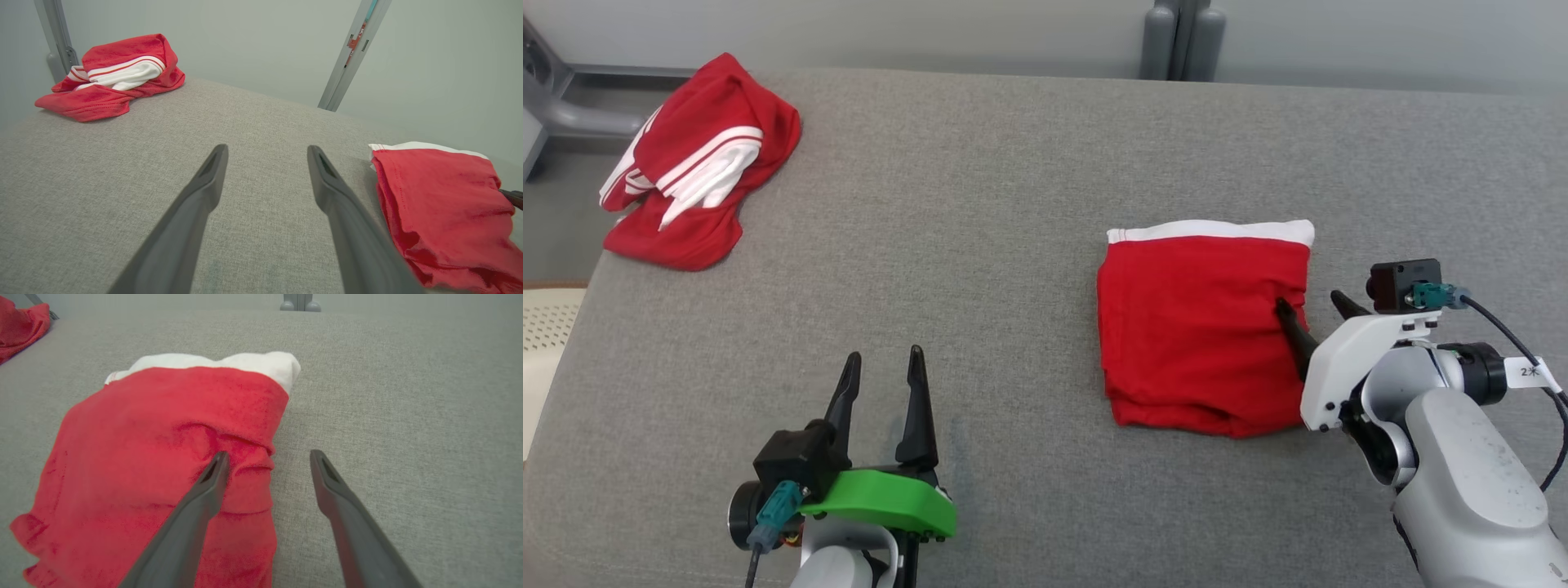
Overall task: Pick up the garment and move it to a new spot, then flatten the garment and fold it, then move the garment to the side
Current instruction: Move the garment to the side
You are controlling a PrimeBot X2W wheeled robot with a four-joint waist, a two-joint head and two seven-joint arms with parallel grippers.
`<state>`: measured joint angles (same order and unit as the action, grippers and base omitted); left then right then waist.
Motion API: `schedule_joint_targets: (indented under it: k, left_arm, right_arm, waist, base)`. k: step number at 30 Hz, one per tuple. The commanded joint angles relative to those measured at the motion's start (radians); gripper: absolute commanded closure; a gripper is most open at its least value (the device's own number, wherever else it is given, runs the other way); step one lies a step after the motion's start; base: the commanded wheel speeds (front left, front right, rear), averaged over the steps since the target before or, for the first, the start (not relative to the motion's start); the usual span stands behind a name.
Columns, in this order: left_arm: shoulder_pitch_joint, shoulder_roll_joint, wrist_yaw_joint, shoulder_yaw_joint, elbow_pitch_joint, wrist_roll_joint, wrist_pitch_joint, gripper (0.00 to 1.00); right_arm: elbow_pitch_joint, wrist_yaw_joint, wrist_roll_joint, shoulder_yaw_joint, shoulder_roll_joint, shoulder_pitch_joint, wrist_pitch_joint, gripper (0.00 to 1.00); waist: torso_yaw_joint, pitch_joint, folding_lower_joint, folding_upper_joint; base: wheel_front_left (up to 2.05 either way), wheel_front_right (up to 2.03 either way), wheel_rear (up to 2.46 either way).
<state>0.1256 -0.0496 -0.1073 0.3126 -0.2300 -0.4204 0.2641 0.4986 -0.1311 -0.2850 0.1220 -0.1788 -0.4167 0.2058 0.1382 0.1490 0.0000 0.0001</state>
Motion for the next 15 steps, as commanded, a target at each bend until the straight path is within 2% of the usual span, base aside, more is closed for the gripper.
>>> schedule_joint_targets:
  k: [1,7,8,9,10,11,12,15]
  left_arm:
    - [0.018,-0.002,-0.005,-0.002,0.004,0.0,0.0,0.0]
    - [0.027,-0.002,-0.007,-0.004,0.012,-0.003,0.0,0.0]
    - [0.029,-0.002,-0.007,-0.005,0.014,-0.003,0.0,0.0]
    - [0.03,-0.002,-0.008,-0.005,0.015,-0.002,0.0,0.0]
    - [0.031,-0.002,-0.007,-0.005,0.015,-0.001,0.0,0.0]
    - [0.032,-0.002,-0.007,-0.004,0.016,0.001,0.0,0.0]
    - [0.035,-0.002,-0.006,-0.003,0.016,0.004,0.0,0.0]
    - [0.041,-0.002,-0.002,0.006,0.018,0.012,0.0,0.0]
  right_arm:
    - [0.011,0.001,-0.02,0.015,-0.006,-0.008,0.015,0.0]
    - [0.06,0.001,-0.083,0.053,-0.031,-0.03,0.05,0.0]
    - [0.071,0.001,-0.088,0.059,-0.036,-0.038,0.047,0.45]
    - [0.078,0.001,-0.091,0.063,-0.04,-0.045,0.043,0.53]
    - [0.088,0.001,-0.092,0.066,-0.042,-0.052,0.038,0.68]
    - [0.095,0.001,-0.094,0.07,-0.044,-0.059,0.035,0.78]
    - [0.103,0.001,-0.099,0.075,-0.047,-0.067,0.032,1.0]
    - [0.121,0.002,-0.108,0.083,-0.057,-0.087,0.02,1.0]
  waist:
    - [0.039,0.04,0.0,-0.0001]
    - [0.053,0.065,0.0,-0.0001]
    - [0.053,0.069,0.0,-0.0001]
    - [0.052,0.072,0.0,-0.0001]
    - [0.051,0.075,0.0,-0.0001]
    - [0.048,0.079,0.0,-0.0001]
    - [0.045,0.082,0.0,-0.0001]
    - [0.03,0.09,0.0,-0.0001]
  base:
    - [0.0,0.0,0.0]
    - [0.0,0.0,0.0]
    - [0.0,0.0,0.0]
    - [0.0,0.0,0.0]
    - [0.0,0.0,0.0]
    - [0.0,0.0,0.0]
    - [0.0,0.0,0.0]
    - [0.0,0.0,0.0]
